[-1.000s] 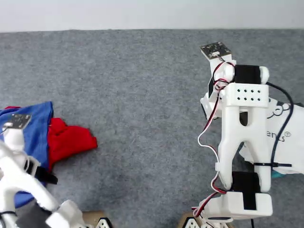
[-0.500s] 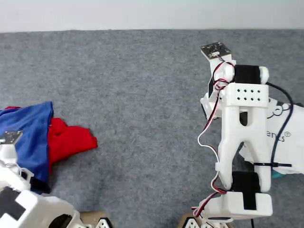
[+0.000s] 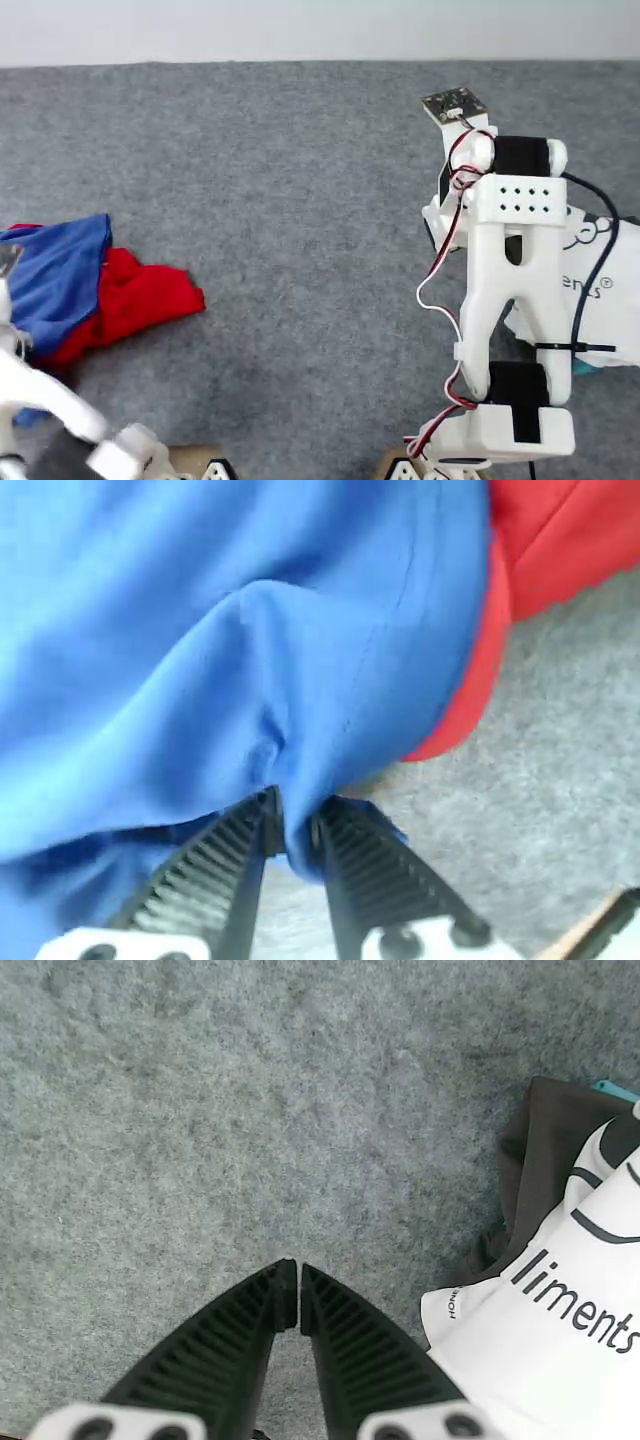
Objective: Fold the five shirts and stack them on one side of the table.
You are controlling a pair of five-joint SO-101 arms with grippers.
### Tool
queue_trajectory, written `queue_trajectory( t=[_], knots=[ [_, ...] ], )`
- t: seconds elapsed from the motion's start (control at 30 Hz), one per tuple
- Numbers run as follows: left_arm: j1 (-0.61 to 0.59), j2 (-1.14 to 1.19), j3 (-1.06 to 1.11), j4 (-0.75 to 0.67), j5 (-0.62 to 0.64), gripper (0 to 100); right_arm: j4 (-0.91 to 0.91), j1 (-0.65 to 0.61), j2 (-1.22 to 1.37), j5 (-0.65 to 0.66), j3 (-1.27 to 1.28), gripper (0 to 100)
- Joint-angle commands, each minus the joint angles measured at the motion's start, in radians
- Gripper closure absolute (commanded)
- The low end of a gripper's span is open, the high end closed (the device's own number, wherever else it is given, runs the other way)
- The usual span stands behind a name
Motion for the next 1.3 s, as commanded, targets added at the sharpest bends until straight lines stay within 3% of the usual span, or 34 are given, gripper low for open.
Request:
queue_trajectory(
  t=[0.0, 0.13, 0.33, 0.5, 0.67, 0.97, 1.27],
  knots=[
    [0.089, -0.230, -0.059, 0.044, 0.071, 99, 0.042, -0.001, -0.065, -0.005, -0.006, 98.9],
    [0.252, -0.402, -0.088, 0.083, 0.218, 99, 0.042, -0.001, -0.065, -0.005, -0.006, 98.9],
    [0.649, -0.491, -0.105, 0.063, 0.427, 99, 0.042, -0.001, -0.065, -0.006, -0.006, 98.9],
    [0.959, -0.388, -0.196, 0.012, 0.598, 99, 0.042, 0.038, -0.065, -0.005, -0.006, 98.9],
    [1.212, -0.127, -0.409, 0.012, 0.661, 99, 0.041, 0.113, -0.065, -0.003, -0.006, 98.9],
    [1.482, 0.390, -1.036, 0.041, 0.661, 98, 0.041, 0.183, -0.065, -0.003, -0.006, 98.9],
    [1.633, 0.875, -1.771, 0.276, 0.661, 98, 0.041, 0.183, -0.065, -0.003, -0.006, 98.9]
  ],
)
